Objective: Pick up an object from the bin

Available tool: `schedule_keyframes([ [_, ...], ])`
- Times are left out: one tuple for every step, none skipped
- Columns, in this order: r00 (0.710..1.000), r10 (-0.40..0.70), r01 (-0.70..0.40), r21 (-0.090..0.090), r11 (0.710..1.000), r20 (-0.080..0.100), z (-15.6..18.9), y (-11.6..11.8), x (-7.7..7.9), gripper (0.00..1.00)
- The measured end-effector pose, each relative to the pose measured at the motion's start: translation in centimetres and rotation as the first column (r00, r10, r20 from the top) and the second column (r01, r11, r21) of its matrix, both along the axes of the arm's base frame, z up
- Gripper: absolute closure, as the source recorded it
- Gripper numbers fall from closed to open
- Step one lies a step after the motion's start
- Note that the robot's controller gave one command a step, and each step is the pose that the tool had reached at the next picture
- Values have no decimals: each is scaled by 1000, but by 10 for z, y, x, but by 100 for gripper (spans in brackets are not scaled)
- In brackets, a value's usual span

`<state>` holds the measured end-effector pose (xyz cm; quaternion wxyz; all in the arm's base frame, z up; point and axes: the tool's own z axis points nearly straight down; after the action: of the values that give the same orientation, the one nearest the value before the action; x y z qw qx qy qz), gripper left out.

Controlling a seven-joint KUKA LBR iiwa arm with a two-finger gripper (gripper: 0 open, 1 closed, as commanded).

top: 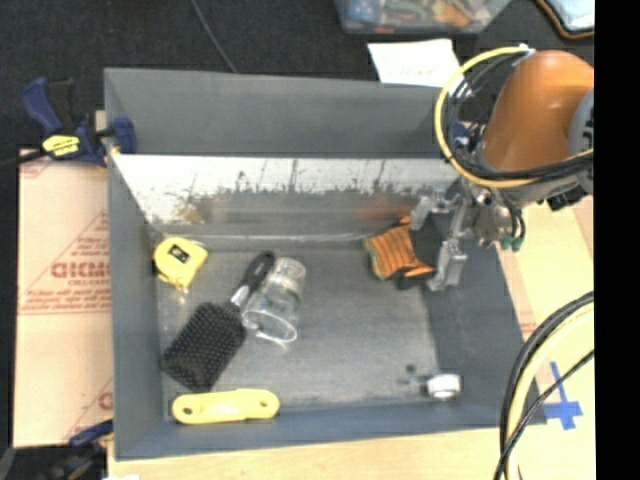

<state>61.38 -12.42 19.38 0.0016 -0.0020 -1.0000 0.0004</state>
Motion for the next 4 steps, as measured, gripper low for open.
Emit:
schedule_keyframes([
  [1000,4,-4,-1,1000,8,5,1,1,0],
  [989,-151,151,0,989,4,-123,-16,34,0],
  [965,-263,263,4,965,7,-124,-15,31,0],
  [988,-154,154,-2,988,4,-123,-18,34,0],
])
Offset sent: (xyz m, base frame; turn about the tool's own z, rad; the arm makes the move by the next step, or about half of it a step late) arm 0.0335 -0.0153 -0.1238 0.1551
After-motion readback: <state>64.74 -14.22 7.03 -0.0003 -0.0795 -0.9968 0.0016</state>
